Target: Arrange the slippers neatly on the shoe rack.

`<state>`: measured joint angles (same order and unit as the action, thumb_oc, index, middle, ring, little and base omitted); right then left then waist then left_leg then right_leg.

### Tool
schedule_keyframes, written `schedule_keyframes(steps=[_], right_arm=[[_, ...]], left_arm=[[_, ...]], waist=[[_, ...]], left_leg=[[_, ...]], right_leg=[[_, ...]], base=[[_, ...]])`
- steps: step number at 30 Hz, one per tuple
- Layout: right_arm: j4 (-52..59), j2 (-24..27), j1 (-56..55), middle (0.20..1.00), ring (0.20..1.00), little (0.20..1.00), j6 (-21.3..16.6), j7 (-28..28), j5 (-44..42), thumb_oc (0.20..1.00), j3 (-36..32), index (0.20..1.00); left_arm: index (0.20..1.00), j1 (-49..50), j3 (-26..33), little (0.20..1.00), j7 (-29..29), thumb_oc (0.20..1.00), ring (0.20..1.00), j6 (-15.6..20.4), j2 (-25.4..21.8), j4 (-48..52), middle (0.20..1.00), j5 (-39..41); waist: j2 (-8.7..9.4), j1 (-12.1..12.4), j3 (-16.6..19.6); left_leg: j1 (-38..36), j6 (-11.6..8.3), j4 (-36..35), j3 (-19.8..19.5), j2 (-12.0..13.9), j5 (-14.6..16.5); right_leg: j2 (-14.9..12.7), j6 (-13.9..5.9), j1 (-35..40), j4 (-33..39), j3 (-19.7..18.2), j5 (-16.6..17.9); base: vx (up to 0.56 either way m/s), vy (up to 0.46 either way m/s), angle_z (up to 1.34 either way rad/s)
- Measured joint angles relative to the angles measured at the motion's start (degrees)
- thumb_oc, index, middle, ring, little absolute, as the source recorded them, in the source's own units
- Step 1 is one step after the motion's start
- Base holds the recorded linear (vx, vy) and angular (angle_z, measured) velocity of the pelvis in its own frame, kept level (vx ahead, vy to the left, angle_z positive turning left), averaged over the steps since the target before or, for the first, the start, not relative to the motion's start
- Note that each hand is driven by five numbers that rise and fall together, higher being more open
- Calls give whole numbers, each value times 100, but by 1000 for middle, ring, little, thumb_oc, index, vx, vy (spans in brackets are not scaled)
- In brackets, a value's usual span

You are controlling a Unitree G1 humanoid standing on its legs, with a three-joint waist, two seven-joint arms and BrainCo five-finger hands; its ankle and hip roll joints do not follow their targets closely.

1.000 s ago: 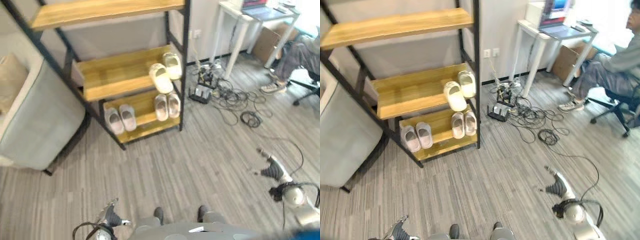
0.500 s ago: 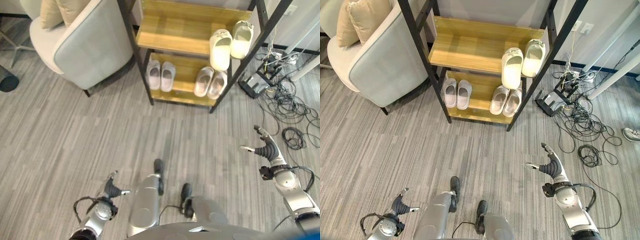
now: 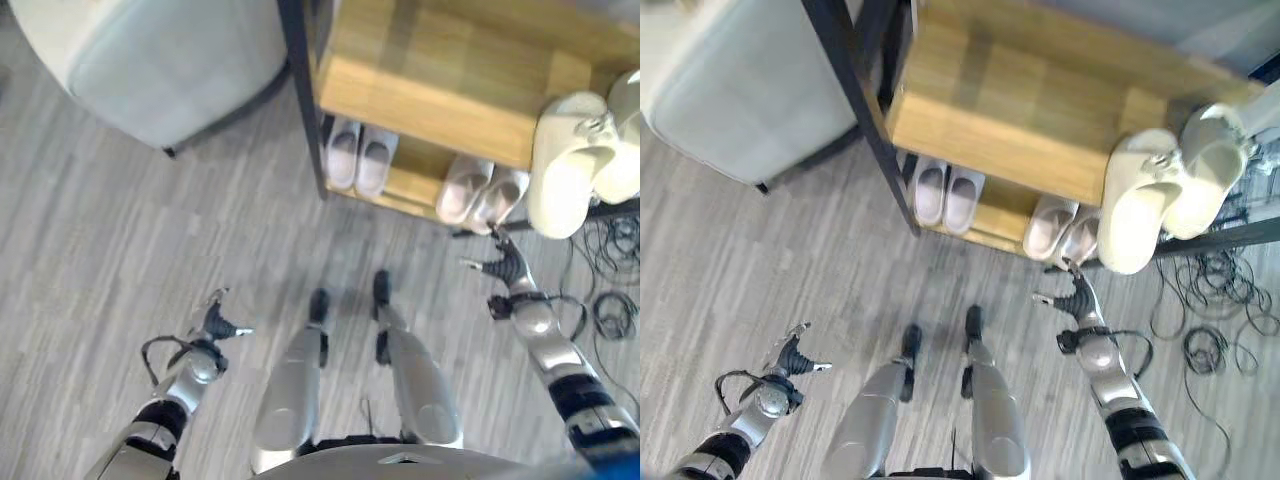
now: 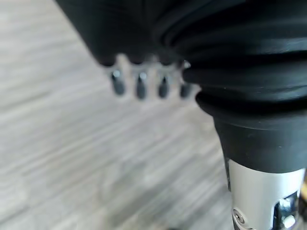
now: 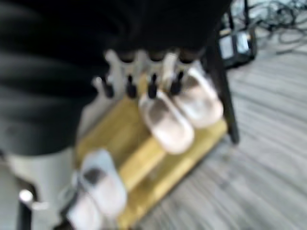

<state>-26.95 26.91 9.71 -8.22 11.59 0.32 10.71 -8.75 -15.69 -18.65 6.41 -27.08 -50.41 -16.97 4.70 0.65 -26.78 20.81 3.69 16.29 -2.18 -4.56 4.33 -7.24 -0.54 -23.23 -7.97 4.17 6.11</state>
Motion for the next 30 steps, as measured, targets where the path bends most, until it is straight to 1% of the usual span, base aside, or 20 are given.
schedule_keyframes(steps=[1,2,3,4,6,7,8,10,11,12,13,18,22,24,27,30], right_arm=[[181,-1,-137,1000,1000,1000,-24,-5,66,1000,103,1000],[178,-1,-191,1000,1000,1000,-29,12,156,1000,100,1000],[114,15,-215,1000,1000,1000,-12,21,174,1000,98,1000],[306,58,-328,1000,1000,1000,-7,55,209,1000,11,1000],[928,142,-729,1000,1000,1000,-23,154,221,1000,-319,1000],[1188,145,-962,1000,1000,1000,-28,195,221,1000,-478,1000],[1249,153,-1089,1000,1000,1000,-26,208,221,1000,-570,1000],[1238,247,-1141,1000,1000,1000,-24,195,220,1000,-492,1000],[1238,387,-1060,1000,1000,1000,-24,163,221,1000,-378,1000],[1252,421,-925,1000,1000,1000,-28,133,227,1000,-345,1000],[1252,426,-861,1000,1000,1000,-28,127,229,1000,-341,1000],[1245,539,-201,1000,1000,1000,-30,97,388,1000,-80,1000],[1242,545,-63,1000,1000,1000,-37,96,423,1000,-72,1000],[1241,544,-25,1000,1000,1000,-37,96,436,1000,-57,1000],[1238,544,54,1000,1000,1000,-33,94,439,1000,151,1000],[1238,539,134,1000,1000,1000,-33,90,447,1000,175,1000]], left_arm=[[1000,111,2,1000,-14,1000,1000,5,-33,-1,1000,1],[1000,118,6,1000,-26,1000,1000,4,-94,-31,1000,1],[1000,127,3,1000,-39,1000,1000,13,-81,-14,1000,-1],[1000,134,3,1000,-43,1000,1000,11,-66,18,1000,-1],[1000,207,2,1000,-51,1000,1000,23,-50,212,1000,-40],[1000,310,6,1000,-52,1000,1000,22,-41,210,1000,-53],[1000,438,7,1000,-51,1000,1000,18,-30,209,1000,-56],[1000,536,-3,1000,-45,1000,1000,23,-13,192,1000,-58],[1000,546,-16,1000,-45,1000,1000,24,37,193,1000,-60],[1000,545,-13,1000,-45,1000,1000,50,104,196,1000,-66],[1000,546,-15,1000,-45,1000,1000,51,137,193,1000,-70],[1000,487,-27,1000,-45,1000,1000,70,154,218,1000,-191],[1000,500,-157,1000,-46,1000,1000,58,155,188,1000,-242],[1000,492,-227,1000,-46,1000,1000,67,155,193,1000,-248],[1000,491,-237,1000,-46,1000,1000,70,155,192,1000,-275],[1000,488,-237,1000,-46,1000,1000,72,155,192,1000,-280]], waist=[[-107,20,4],[-110,13,18],[-130,-48,11],[-249,-191,10],[-275,-290,18],[-284,-304,31],[-293,-317,44],[-320,-313,62],[-364,-296,98],[-420,-283,151],[-434,-261,215],[-449,-147,249],[-469,-53,281],[-469,-38,282],[-469,-27,283],[-470,-10,283]], left_leg=[[-217,47,-76,64,93,18],[-213,46,-87,151,132,17],[-90,-30,37,170,104,51],[19,-119,105,157,205,27],[27,-247,203,178,347,49],[12,-313,194,181,386,66],[3,-334,194,175,418,65],[7,-390,170,159,461,29],[16,-393,139,163,463,7],[11,-357,109,163,460,-35],[11,-349,93,166,458,-59],[-14,-373,-77,142,455,-170],[-16,-368,-119,117,438,-195],[-13,-366,-118,114,425,-196],[-10,-362,-117,104,419,-199],[9,-362,-114,73,409,-201]], right_leg=[[-249,-387,157,-481,17,-393],[-507,-563,297,-626,22,-505],[-582,-733,443,-499,46,-642],[-479,-682,360,-519,52,-659],[-389,-519,315,-612,43,-718],[-364,-516,318,-611,49,-716],[-322,-497,319,-611,45,-703],[-280,-440,304,-609,47,-666],[-274,-437,274,-615,46,-664],[-278,-412,272,-618,47,-645],[-280,-440,267,-622,50,-616],[-276,-431,269,-528,107,-573],[-276,-429,279,-525,142,-564],[-285,-432,281,-525,142,-563],[-289,-436,283,-525,144,-560],[-291,-436,283,-523,159,-560]], base=[[-86,-5,-41],[-99,-7,-49],[-92,-15,-33],[-53,-36,-17],[8,-59,-16],[36,-53,-19],[30,-35,-12],[19,-22,-5],[0,0,0],[3,-37,3],[1,-46,7],[-2,-19,3],[-3,-4,5],[0,0,0],[0,0,0],[-7,8,5]])
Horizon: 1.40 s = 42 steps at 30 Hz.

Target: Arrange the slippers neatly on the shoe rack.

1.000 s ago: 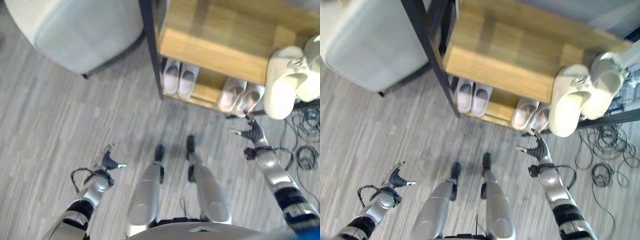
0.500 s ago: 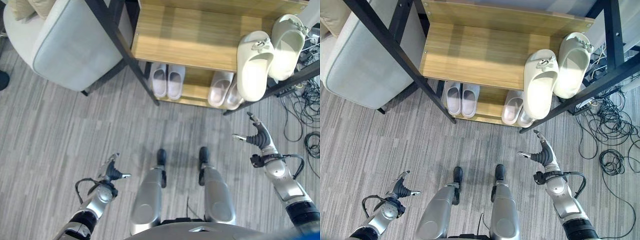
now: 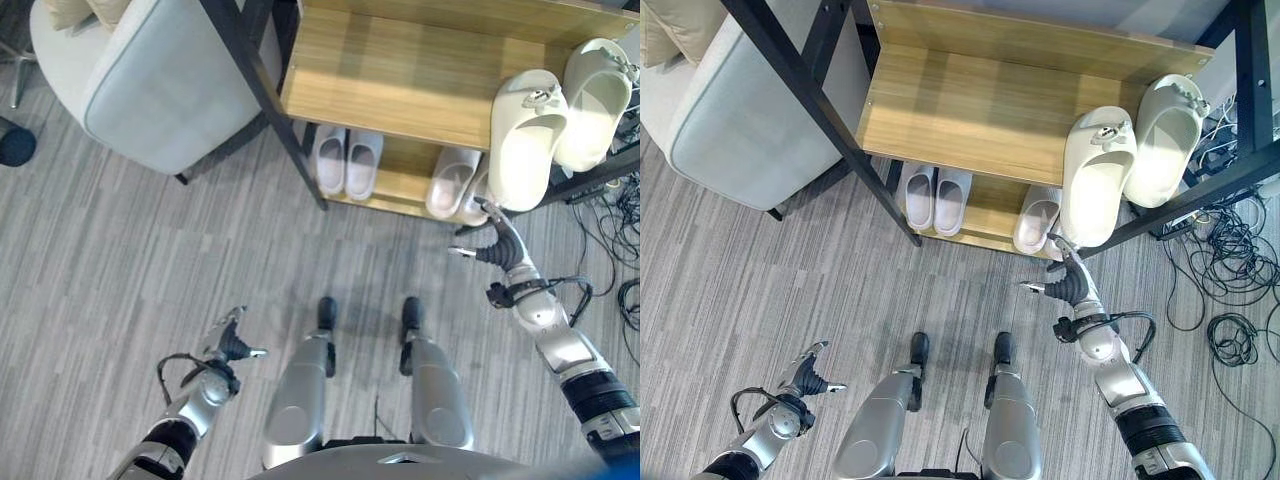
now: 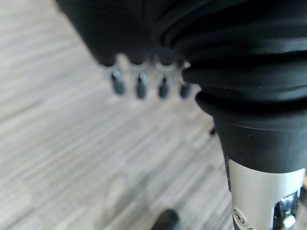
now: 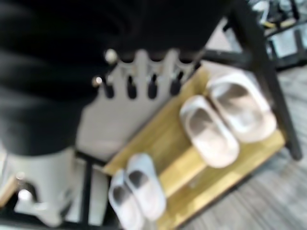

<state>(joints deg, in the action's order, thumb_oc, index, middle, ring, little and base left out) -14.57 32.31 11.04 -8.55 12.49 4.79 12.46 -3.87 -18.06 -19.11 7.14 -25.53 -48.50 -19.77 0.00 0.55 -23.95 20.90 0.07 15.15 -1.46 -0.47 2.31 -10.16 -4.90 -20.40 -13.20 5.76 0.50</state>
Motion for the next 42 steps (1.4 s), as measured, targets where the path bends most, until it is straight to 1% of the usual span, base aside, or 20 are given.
schedule_keyframes(steps=[6,15,20,24,26,29,32,42], right_arm=[[0,1,52,1000,1000,1000,4,25,5,1000,-17,1000],[0,45,163,1000,1000,1000,7,160,2,1000,-94,1000],[-32,50,238,1000,1000,1000,10,179,-8,1000,-280,1000],[-123,272,312,1000,1000,1000,10,183,-32,1000,-283,1000],[-526,309,515,1000,1000,1000,16,184,-157,1000,-291,1000],[-677,363,516,1000,1000,1000,9,180,-400,1000,-296,1000],[-875,430,708,1000,1000,1000,4,163,-798,1000,-282,1000],[-949,490,1049,1000,1000,1000,7,169,-988,1000,-288,1000]], left_arm=[[1000,1,0,1000,-1,1000,1000,-1,0,-1,1000,-3],[1000,8,-8,1000,-1,1000,1000,1,0,-10,1000,-1],[1000,9,-30,1000,1,1000,1000,1,5,-132,1000,-2],[1000,-1,-33,1000,7,1000,1000,4,9,-235,1000,-1],[1000,4,-45,1000,28,1000,1000,1,12,-253,1000,0],[1000,5,-47,1000,35,1000,1000,2,13,-271,1000,5],[1000,-20,-138,1000,45,1000,1000,5,14,-468,1000,17],[1000,-33,-222,1000,49,1000,1000,3,102,-509,1000,46]], waist=[[0,52,0],[-1,56,0],[-5,65,2],[-29,83,11],[-41,118,8],[-73,201,15],[-85,215,20],[-131,229,45]], left_leg=[[15,-3,-24,-60,-20,-23],[18,-6,-132,-78,-28,-78],[16,-7,-154,-86,-31,-79],[15,-11,-219,-120,-39,-116],[17,-16,-232,-146,-41,-120],[15,-19,-260,-159,-45,-124],[16,-32,-328,-211,-53,-174],[13,-32,-499,-240,-53,-261]], right_leg=[[-10,0,2,20,4,0],[-16,-2,1,95,44,16],[-19,-2,1,106,54,16],[-27,-2,1,129,106,16],[-25,-1,1,129,121,15],[-28,-1,0,139,126,13],[-33,-1,-3,160,149,14],[-35,11,-7,248,230,29]], base=[[1,3,2],[0,1,2],[0,0,0],[5,-5,5],[9,-1,2],[0,0,0],[18,3,6],[13,1,3]])
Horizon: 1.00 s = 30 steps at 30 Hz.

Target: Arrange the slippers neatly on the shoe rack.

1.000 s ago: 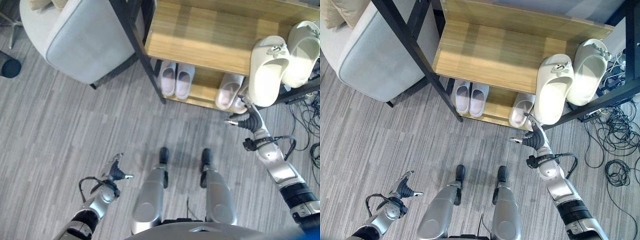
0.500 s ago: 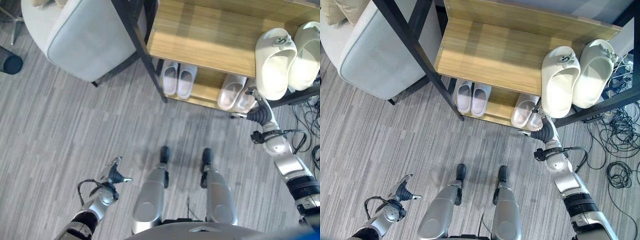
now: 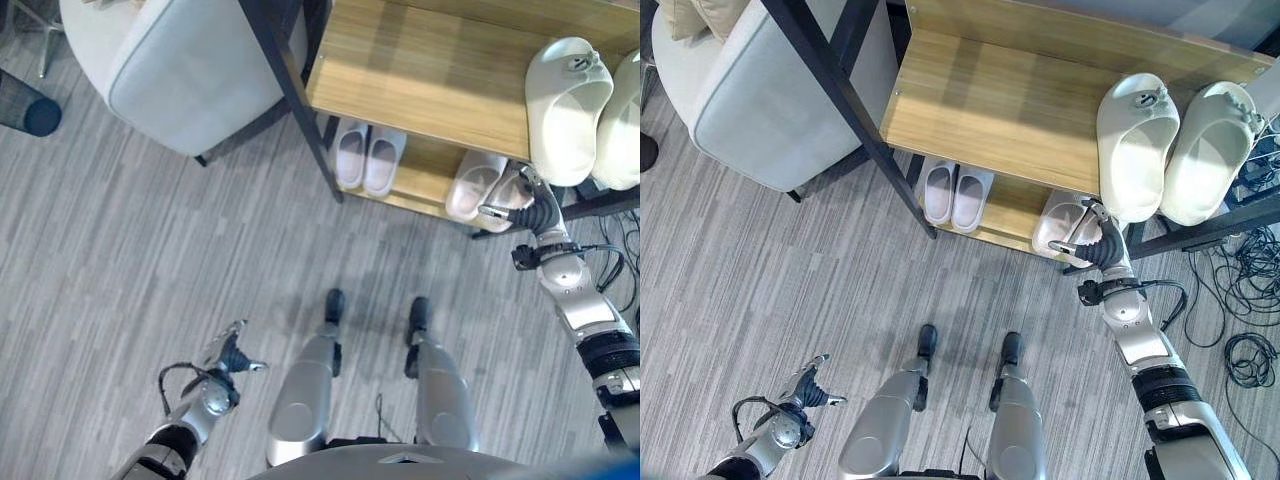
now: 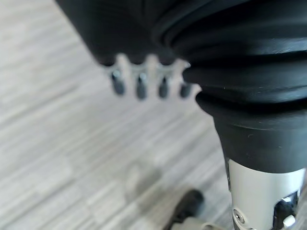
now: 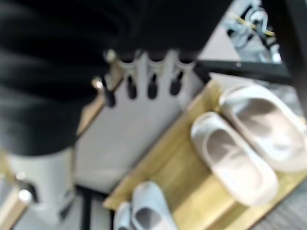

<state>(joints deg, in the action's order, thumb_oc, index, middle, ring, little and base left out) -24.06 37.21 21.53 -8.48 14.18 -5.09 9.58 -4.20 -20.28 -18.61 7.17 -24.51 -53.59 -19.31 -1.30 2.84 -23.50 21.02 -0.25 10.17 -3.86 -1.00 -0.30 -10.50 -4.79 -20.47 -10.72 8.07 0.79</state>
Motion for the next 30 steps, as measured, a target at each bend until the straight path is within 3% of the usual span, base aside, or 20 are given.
schedule_keyframes(steps=[11,14,27,30], right_arm=[[-124,260,85,1000,1000,1000,-4,-58,-42,1000,-4,1000],[-459,445,150,1000,1000,1000,-1,-105,-68,1000,10,1000],[-613,399,109,1000,1000,1000,2,-138,-163,1000,15,1000],[-613,69,-237,1000,1000,1000,9,-176,-156,1000,9,1000]], left_arm=[[1000,-25,-2,1000,40,1000,1000,0,60,-237,1000,2],[1000,-24,-147,1000,110,1000,1000,5,183,-416,1000,3],[1000,-101,-206,1000,126,1000,1000,-6,200,-430,1000,4],[1000,-138,-154,1000,201,1000,1000,-41,179,-430,1000,21]], waist=[[-39,11,42],[-71,57,173],[-78,99,186],[41,14,306]], left_leg=[[-30,-10,-14,-92,-3,-14],[-19,-21,-212,-148,-5,-143],[-13,-21,-200,-163,-8,-149],[-78,-21,-197,-159,-2,-147]], right_leg=[[0,4,87,43,86,6],[3,-2,91,189,166,71],[1,-3,96,174,189,71],[8,-2,161,176,195,64]], base=[[13,1,3],[23,19,11],[0,0,0],[39,-18,1]])
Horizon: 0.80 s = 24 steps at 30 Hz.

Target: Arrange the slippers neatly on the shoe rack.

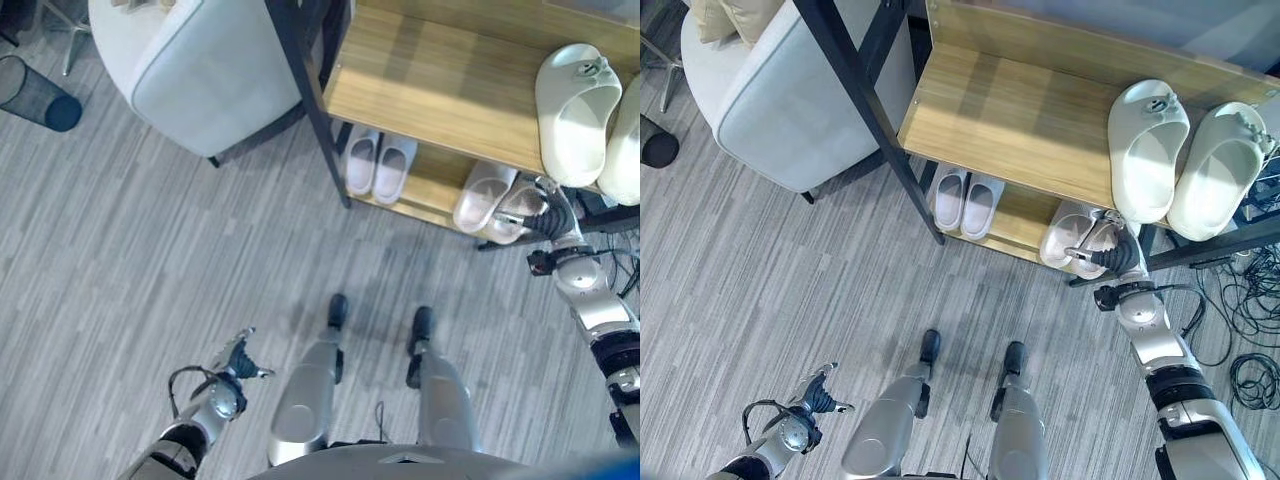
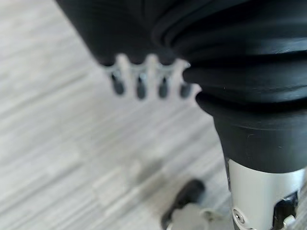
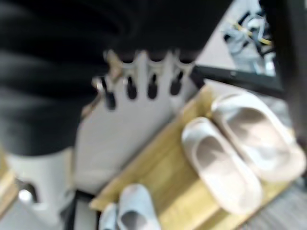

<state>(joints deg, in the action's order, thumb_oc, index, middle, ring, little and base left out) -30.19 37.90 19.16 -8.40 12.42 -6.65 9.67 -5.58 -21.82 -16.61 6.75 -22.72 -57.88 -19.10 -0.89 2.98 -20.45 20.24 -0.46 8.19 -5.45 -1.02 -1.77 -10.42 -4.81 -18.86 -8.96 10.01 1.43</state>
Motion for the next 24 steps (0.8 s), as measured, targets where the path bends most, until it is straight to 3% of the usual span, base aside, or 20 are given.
schedule_keyframes(steps=[5,9,15,18,24], right_arm=[[-22,-383,-714,1000,1000,1000,63,-112,23,1000,-7,1000],[-910,-784,-1067,1000,1000,1000,70,-161,20,1000,-128,1000],[-2118,-1308,-1605,1000,1000,1000,233,-383,1,1000,-391,1000],[-2838,-1509,-2146,1000,1000,1000,340,-511,-46,1000,-529,1000],[-3069,-2000,-2806,1000,1000,1000,486,-658,-130,1000,-749,1000]], left_arm=[[1000,41,-4,1000,59,1000,1000,-36,-11,-205,1000,2],[1000,140,66,1000,177,1000,1000,-128,3,-453,1000,8],[1000,301,443,1000,594,1000,1000,-162,280,-963,1000,301],[1000,471,617,1000,795,1000,1000,-161,376,-1089,1000,522],[1000,733,619,1000,942,1000,1000,-235,449,-1093,1000,730]], waist=[[260,-100,307],[424,-235,700],[334,-383,1164],[295,-388,1699],[299,-558,2095]], left_leg=[[-231,-6,-26,18,9,55],[-475,-11,-162,38,28,85],[-1141,29,-563,170,52,57],[-1569,31,-898,203,74,55],[-2041,8,-1337,343,147,-21]], right_leg=[[4,4,223,27,0,-61],[17,-42,443,128,-36,-94],[42,-63,1089,619,-75,40],[80,-79,1460,883,-66,41],[168,-94,1785,1200,-142,107]], base=[[58,-16,-3],[58,-5,-3],[89,13,-9],[101,8,-7],[28,-6,-15]])
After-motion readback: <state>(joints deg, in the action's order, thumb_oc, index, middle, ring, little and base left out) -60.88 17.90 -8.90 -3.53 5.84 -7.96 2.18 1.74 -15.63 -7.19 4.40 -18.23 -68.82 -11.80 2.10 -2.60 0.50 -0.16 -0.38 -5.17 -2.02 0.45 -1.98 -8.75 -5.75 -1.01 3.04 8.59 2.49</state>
